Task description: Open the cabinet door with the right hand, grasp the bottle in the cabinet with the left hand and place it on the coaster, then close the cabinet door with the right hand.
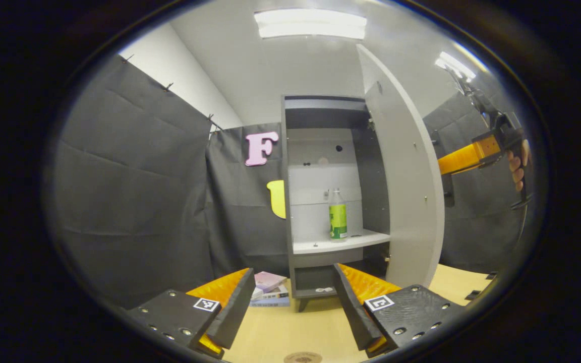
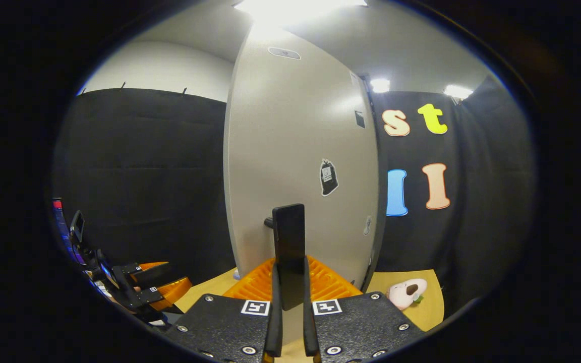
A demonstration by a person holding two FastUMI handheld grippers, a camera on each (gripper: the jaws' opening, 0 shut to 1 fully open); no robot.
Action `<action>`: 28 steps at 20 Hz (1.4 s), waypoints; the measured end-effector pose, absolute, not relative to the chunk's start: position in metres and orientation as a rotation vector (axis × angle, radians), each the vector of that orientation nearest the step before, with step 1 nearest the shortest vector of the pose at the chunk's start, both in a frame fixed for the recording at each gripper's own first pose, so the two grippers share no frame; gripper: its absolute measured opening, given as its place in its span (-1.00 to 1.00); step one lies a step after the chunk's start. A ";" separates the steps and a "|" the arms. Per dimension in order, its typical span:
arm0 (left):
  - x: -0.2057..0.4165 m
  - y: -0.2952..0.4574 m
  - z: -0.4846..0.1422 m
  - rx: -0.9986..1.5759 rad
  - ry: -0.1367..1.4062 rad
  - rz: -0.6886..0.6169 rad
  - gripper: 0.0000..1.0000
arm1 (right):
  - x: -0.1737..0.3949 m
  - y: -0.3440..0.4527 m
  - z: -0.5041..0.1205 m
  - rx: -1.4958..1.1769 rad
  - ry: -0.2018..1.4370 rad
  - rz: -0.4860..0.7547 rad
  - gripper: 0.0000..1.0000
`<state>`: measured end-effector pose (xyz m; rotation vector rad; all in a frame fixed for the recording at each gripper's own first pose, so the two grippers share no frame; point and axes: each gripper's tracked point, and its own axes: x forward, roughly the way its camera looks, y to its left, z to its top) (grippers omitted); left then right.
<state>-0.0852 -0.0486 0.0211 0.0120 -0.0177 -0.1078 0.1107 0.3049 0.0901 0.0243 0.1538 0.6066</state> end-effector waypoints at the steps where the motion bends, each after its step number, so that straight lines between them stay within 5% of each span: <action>1: -0.087 -0.053 0.022 0.011 -0.019 -0.115 0.77 | 0.111 0.303 0.091 0.026 0.151 0.593 -0.67; 28: -0.089 -0.109 0.062 0.033 -0.033 -0.079 0.77 | 0.127 0.271 0.090 0.055 0.120 0.421 -0.77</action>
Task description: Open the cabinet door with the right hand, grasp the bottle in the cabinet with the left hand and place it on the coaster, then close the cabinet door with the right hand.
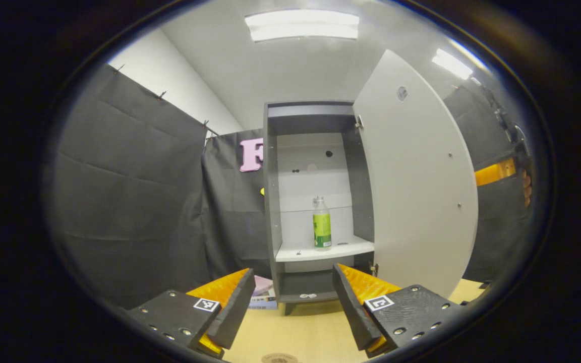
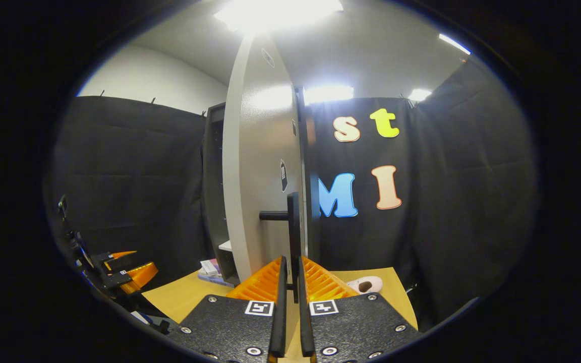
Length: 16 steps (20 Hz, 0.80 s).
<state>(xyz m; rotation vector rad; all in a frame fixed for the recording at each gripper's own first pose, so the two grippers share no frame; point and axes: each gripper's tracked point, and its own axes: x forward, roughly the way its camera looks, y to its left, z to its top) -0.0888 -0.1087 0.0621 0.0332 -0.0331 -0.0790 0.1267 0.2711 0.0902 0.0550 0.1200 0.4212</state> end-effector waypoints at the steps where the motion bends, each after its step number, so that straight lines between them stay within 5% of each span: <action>1: -0.083 -0.109 0.068 0.035 -0.039 -0.079 0.77 | 0.127 0.270 0.090 0.053 0.117 0.418 -0.76; 4: -0.060 -0.116 0.079 0.025 -0.048 -0.105 0.82 | 0.132 0.255 0.091 0.021 0.095 0.349 -0.53; 5: -0.050 -0.118 0.083 0.020 -0.053 -0.115 0.76 | 0.135 0.249 0.094 0.009 0.080 0.317 0.05; 7: -0.025 -0.121 0.093 0.016 -0.066 -0.134 0.72 | 0.141 0.237 0.096 -0.014 0.057 0.255 0.87; 16: 0.091 -0.147 0.108 -0.056 -0.071 -0.259 0.76 | 0.125 0.207 0.083 0.048 0.134 -0.001 0.91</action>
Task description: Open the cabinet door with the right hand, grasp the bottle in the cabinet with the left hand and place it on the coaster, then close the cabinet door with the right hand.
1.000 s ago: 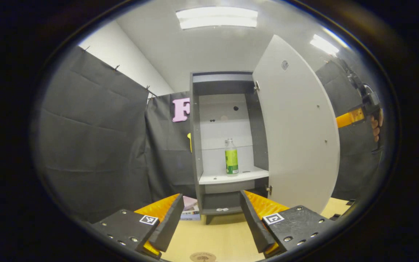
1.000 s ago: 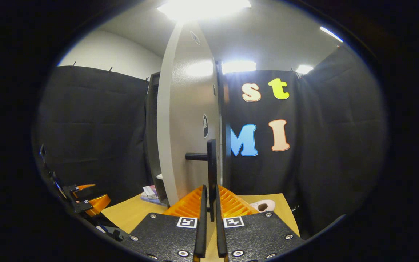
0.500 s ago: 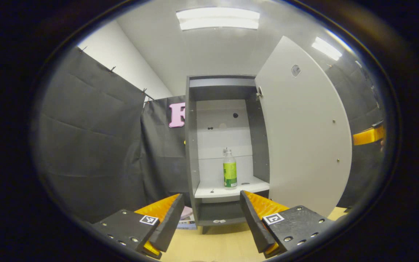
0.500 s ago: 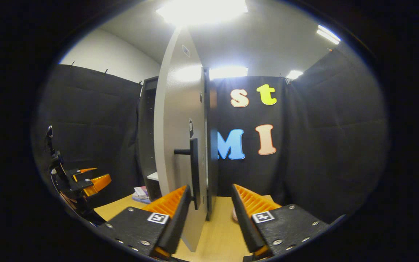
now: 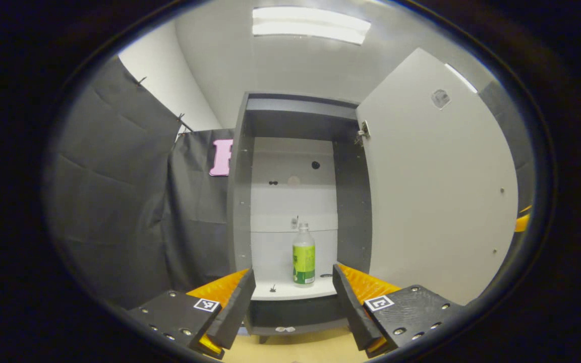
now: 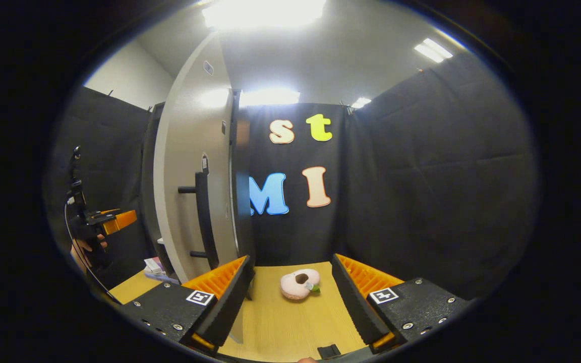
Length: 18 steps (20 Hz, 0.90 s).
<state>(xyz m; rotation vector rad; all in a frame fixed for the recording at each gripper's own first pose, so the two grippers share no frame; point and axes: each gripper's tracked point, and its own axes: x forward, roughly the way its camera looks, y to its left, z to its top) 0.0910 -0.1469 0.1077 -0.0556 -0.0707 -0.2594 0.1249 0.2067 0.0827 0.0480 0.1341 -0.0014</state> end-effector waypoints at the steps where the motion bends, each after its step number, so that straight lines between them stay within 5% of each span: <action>1: 0.105 -0.150 0.107 -0.058 -0.071 -0.270 0.76 | 0.124 0.206 0.080 0.060 0.141 -0.025 0.92; 18: 0.302 -0.232 0.041 -0.038 0.021 -0.420 0.77 | 0.100 0.179 0.063 0.032 0.256 -0.254 0.91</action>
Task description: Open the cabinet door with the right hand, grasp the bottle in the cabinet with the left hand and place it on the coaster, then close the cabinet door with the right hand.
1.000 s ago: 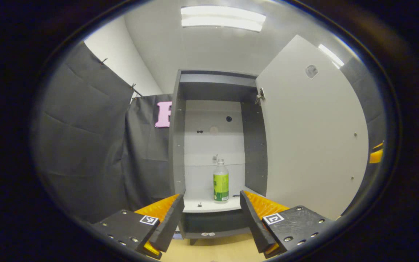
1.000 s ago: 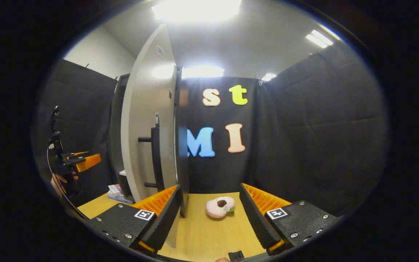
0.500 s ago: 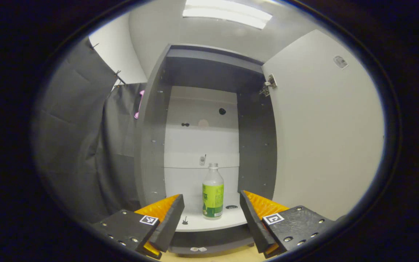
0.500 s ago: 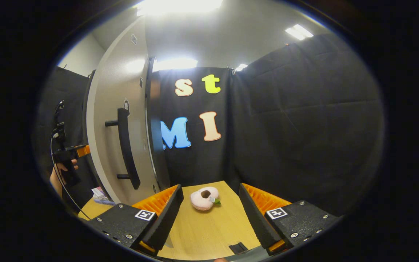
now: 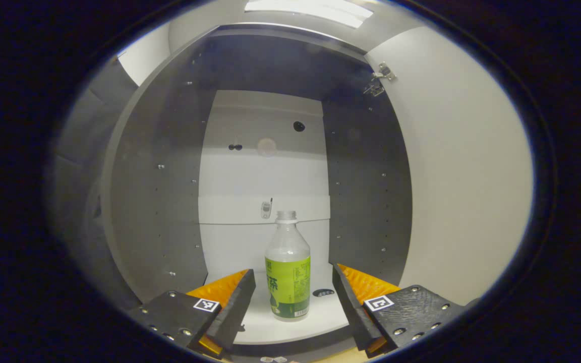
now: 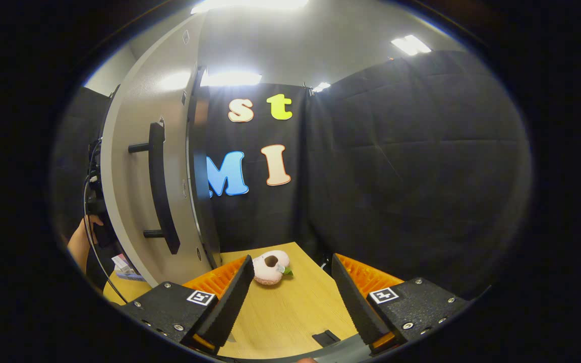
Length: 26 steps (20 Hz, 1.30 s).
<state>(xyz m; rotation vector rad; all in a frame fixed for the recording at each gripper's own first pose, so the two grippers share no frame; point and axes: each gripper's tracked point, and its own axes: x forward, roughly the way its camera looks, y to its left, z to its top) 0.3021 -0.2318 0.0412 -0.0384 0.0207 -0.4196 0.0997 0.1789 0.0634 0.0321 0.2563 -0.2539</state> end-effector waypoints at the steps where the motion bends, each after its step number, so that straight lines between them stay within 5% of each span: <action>1: 0.311 -0.233 0.035 -0.032 0.030 -0.419 0.75 | 0.098 0.178 0.062 0.031 0.264 -0.265 0.91; 9: 0.352 -0.242 0.003 -0.055 0.102 -0.400 0.75 | 0.096 0.178 0.058 0.059 0.276 -0.311 0.91; 12: 0.346 -0.242 0.004 -0.068 0.111 -0.412 0.36 | 0.097 0.177 0.058 0.047 0.279 -0.308 0.91; 26: 0.239 -0.179 0.051 -0.060 0.005 -0.341 0.35 | 0.104 0.188 0.058 0.017 0.282 -0.148 0.86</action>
